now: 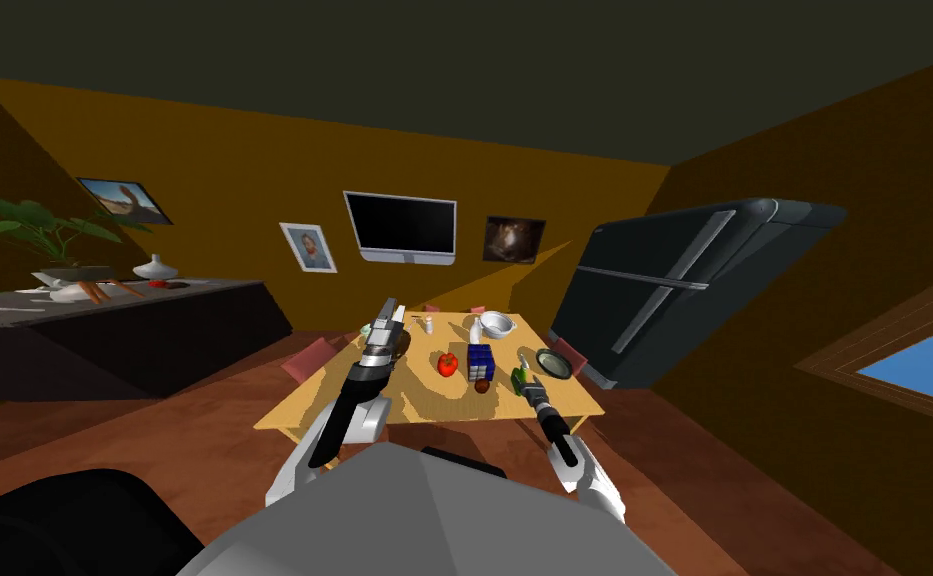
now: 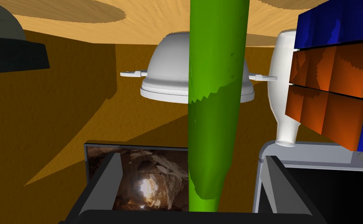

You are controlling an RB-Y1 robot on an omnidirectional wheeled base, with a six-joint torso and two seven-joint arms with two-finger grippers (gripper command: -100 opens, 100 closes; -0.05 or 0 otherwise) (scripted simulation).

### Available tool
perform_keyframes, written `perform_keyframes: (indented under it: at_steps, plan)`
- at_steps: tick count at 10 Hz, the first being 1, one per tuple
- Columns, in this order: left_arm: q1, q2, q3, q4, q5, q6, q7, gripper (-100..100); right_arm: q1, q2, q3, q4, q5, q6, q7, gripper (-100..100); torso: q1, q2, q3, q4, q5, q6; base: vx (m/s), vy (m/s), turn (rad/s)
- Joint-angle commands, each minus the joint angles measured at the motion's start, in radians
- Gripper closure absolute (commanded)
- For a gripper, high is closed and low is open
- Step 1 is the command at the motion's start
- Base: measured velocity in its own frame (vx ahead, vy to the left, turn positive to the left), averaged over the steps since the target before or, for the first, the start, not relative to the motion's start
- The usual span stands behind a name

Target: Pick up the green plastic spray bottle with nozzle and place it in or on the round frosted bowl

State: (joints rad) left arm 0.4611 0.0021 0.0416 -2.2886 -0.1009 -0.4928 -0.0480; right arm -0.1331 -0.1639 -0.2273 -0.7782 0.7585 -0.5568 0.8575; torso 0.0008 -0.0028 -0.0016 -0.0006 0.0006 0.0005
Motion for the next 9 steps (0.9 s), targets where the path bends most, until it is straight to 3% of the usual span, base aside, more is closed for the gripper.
perform_keyframes:
  at_steps: [1,2,3,6,7,8,9]
  plan:
    - [0.000,0.000,0.000,0.000,0.000,0.000,0.000,0,-0.029,0.006,0.000,0.038,0.019,-0.013,-0.004,-100,0.000,0.000,0.000,0.000,0.000,0.000,0.028,0.037,-0.126]
    - [0.000,0.000,0.000,0.000,0.000,0.000,0.000,0,-0.074,0.008,0.002,0.082,0.050,-0.035,-0.010,-100,0.000,0.000,0.000,0.000,0.000,-0.001,0.031,0.029,-0.196]
    - [0.000,0.000,0.000,0.000,0.000,0.000,0.000,0,-0.077,0.008,0.002,0.092,0.050,-0.035,-0.010,-100,0.000,0.000,0.000,0.000,0.000,-0.001,0.020,0.022,-0.143]
    - [0.000,0.000,0.000,0.000,0.000,0.000,0.000,0,-0.160,0.012,0.005,0.175,0.112,-0.080,-0.021,-100,-0.001,0.001,0.001,0.000,0.000,-0.001,0.016,0.019,-0.234]
    - [0.000,0.000,0.000,0.000,0.000,0.000,0.000,0,-0.152,0.008,-0.003,0.179,0.092,-0.075,-0.010,-100,-0.001,0.001,0.000,0.000,0.000,0.000,0.010,0.016,-0.066]
    - [0.000,0.000,0.000,0.000,0.000,0.000,0.000,0,-0.157,0.008,-0.004,0.186,0.094,-0.081,-0.008,100,-0.001,0.001,0.001,0.000,0.000,-0.001,0.002,0.003,0.013]
    - [0.000,0.000,0.000,0.000,0.000,0.000,0.000,0,-0.156,0.008,-0.004,0.185,0.094,-0.081,-0.008,100,-0.002,0.002,0.001,0.000,0.000,-0.001,0.001,0.004,0.014]
